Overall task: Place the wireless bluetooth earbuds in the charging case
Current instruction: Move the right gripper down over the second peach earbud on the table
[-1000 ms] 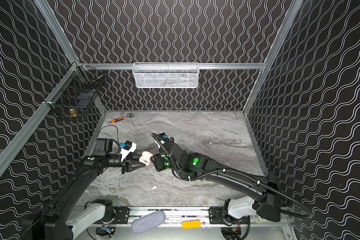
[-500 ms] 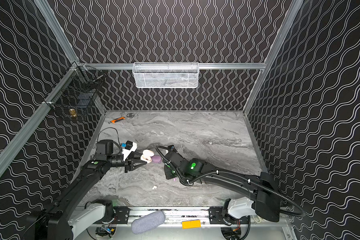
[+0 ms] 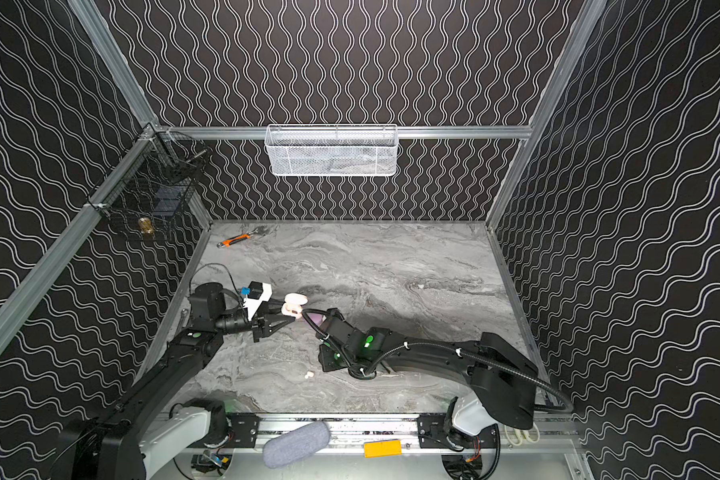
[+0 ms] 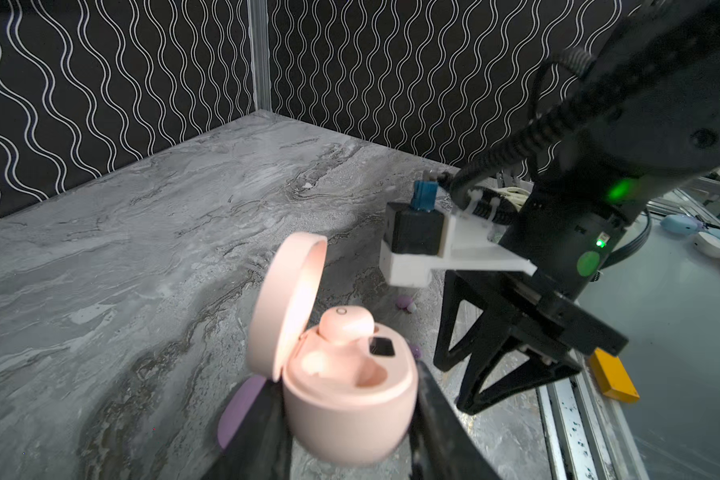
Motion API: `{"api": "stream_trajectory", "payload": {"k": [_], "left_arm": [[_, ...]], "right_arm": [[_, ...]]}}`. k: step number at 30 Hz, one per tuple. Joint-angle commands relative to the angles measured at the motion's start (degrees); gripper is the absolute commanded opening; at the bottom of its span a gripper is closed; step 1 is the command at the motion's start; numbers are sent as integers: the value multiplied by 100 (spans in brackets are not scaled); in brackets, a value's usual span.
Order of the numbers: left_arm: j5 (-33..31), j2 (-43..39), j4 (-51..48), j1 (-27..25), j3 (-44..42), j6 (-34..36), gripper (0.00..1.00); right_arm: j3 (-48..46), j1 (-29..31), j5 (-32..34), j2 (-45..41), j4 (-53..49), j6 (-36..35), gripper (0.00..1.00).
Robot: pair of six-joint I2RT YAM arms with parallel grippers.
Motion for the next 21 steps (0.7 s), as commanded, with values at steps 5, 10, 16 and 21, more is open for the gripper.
{"api": "stream_trajectory", "payload": {"k": [5, 10, 16, 21], "left_arm": [[-41, -57, 346, 19, 61, -220, 1], [-101, 50, 607, 16, 62, -401, 1], [-111, 160, 663, 16, 102, -506, 1], [-123, 82, 691, 15, 24, -519, 2]], "right_arm": [[198, 168, -230, 500, 456, 268, 40], [187, 178, -372, 737, 637, 284, 35], [260, 258, -527, 1085, 729, 36, 34], [322, 258, -626, 1286, 804, -70, 34]]}}
